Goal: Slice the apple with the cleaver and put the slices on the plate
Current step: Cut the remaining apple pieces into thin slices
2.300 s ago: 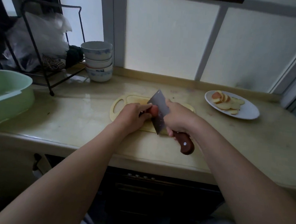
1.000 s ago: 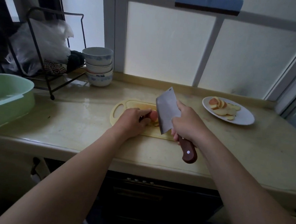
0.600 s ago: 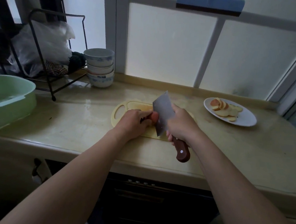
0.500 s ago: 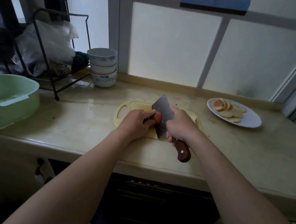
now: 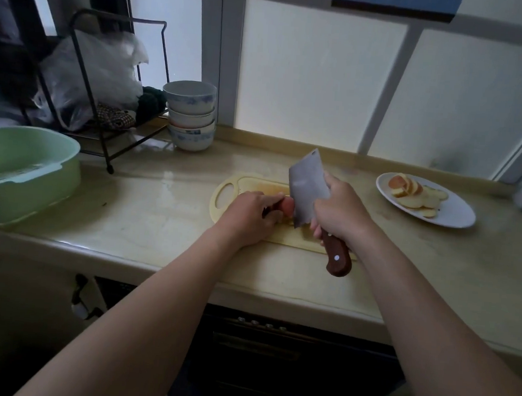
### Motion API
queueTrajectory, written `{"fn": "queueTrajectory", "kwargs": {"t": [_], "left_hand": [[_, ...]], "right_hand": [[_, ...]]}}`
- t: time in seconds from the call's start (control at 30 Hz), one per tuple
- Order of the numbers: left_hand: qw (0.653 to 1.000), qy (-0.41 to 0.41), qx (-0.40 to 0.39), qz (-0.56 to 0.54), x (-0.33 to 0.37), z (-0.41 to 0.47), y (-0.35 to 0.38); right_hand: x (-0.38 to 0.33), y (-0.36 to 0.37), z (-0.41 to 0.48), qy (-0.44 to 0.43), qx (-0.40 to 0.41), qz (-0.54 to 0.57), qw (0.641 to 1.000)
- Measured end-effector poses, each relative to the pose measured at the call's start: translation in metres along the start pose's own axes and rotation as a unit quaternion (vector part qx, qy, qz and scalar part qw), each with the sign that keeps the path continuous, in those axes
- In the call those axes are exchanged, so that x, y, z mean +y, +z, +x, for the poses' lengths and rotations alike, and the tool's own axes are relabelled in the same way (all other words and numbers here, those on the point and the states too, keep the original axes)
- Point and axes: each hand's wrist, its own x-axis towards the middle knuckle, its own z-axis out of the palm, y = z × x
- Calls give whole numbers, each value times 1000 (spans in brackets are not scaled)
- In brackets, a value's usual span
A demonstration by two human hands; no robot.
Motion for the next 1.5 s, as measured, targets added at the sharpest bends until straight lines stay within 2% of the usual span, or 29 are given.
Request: {"fn": "queueTrajectory", "kwargs": {"t": [0.4,1.5], "left_hand": [[999,-29,-13,-10,-1,1,1],[1000,-20,-20,-2,6,-4,-6]], "right_hand": [[-3,-10,-5,0,7,17,1000],[-3,-22,-28,11,-48,-13,999]]}}
